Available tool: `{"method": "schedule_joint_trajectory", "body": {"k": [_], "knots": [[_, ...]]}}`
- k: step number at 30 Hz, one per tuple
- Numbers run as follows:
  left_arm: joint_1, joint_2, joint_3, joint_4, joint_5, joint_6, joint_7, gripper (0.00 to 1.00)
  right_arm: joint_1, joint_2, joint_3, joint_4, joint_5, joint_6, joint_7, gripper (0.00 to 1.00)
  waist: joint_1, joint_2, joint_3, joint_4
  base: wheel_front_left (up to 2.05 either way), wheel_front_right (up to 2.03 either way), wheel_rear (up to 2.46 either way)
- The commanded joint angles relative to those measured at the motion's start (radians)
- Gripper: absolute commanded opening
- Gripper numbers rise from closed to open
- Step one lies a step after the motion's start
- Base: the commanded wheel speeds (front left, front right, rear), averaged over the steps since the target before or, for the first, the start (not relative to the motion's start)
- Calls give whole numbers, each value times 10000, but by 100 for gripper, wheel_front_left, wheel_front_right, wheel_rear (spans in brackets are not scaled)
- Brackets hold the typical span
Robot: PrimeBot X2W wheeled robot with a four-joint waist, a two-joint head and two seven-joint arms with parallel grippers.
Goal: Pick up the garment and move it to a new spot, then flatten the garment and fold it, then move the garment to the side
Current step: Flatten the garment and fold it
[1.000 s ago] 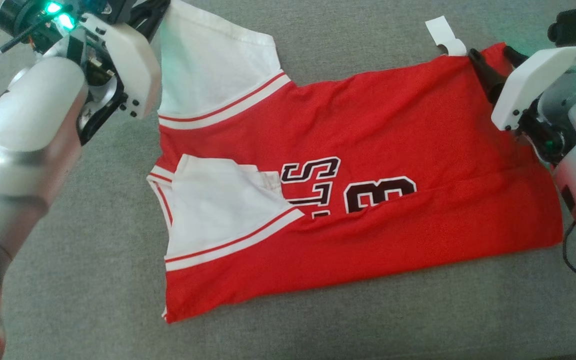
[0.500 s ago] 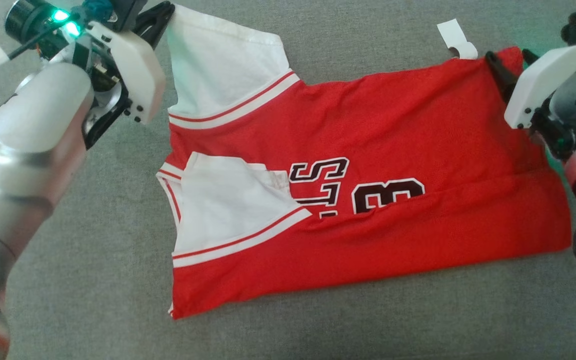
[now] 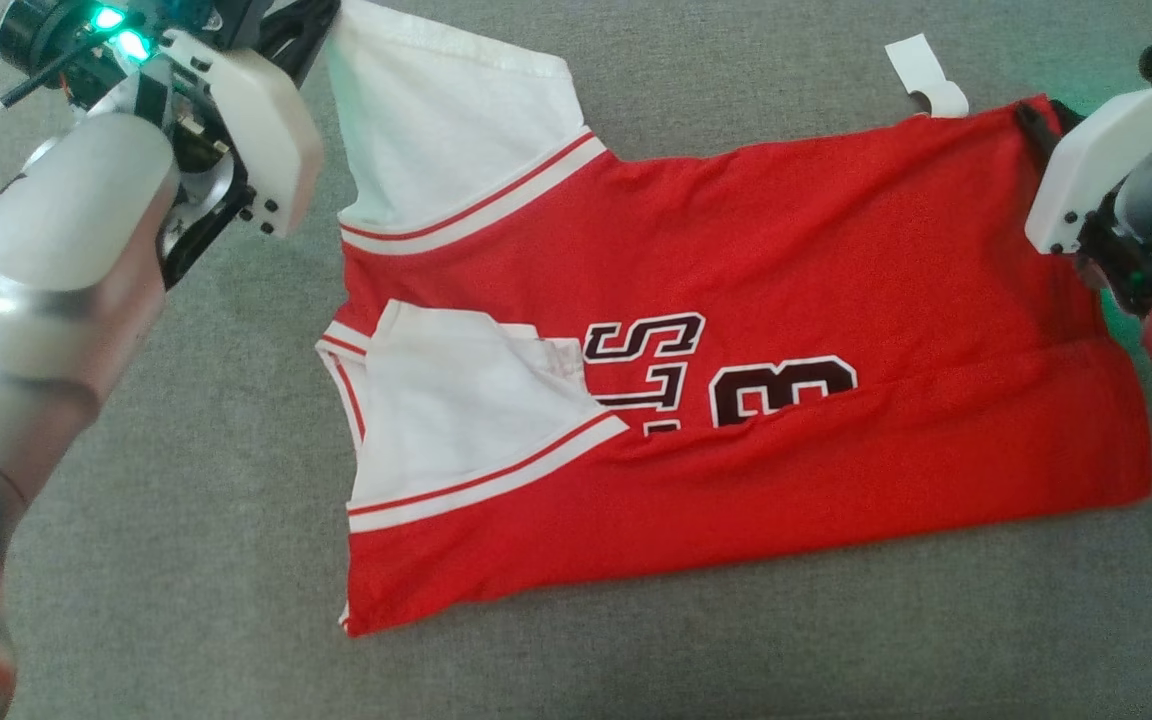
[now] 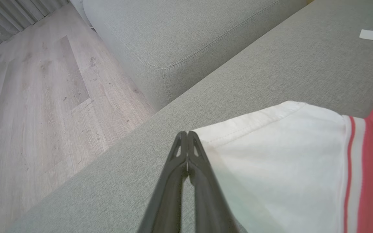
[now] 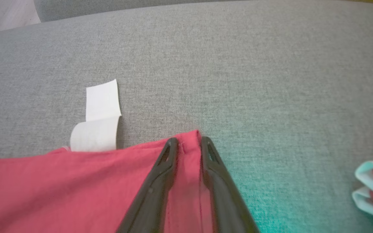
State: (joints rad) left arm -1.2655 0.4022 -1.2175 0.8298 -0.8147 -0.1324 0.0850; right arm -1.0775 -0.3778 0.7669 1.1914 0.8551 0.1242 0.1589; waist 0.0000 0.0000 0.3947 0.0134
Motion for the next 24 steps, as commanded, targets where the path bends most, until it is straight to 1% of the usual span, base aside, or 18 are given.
{"method": "schedule_joint_trajectory", "body": {"k": [1,2,4,7,9,13,17,20,24], "knots": [[-719,277,242,-35,-100,18,-139,0,-316,50,103,-65,65,65,-13,38,0,0,15,6,0,0,0],[-735,267,212,-7,-132,18,-164,0,-335,58,124,-30,76,65,-13,35,0,0,23,10,0,0,0],[-768,250,151,46,-187,18,-223,0,-378,61,143,37,96,65,-97,0,0,0,39,12,0,0,0],[-840,247,67,114,-190,17,-457,0,-470,44,166,52,102,65,-416,0,0,0,53,6,0,0,0],[-940,261,45,206,-107,17,-792,0,-539,36,186,32,92,65,-704,0,0,0,44,-7,0,0,0],[-1271,178,100,573,220,117,-1887,0,-694,37,178,27,161,65,-1283,0,0,0,-59,-83,0,0,0],[-1555,101,222,805,460,363,-2843,0,-761,-63,111,-26,306,65,-1741,0,0,0,-226,-123,0,0,0],[-1506,20,288,925,437,359,-3082,0,-674,-233,72,-225,495,65,-2021,0,0,0,-411,-132,0,0,0],[-1052,-60,272,947,214,263,-3142,0,-209,-428,86,-605,819,65,-2280,0,0,0,-744,-128,0,0,0]]}}
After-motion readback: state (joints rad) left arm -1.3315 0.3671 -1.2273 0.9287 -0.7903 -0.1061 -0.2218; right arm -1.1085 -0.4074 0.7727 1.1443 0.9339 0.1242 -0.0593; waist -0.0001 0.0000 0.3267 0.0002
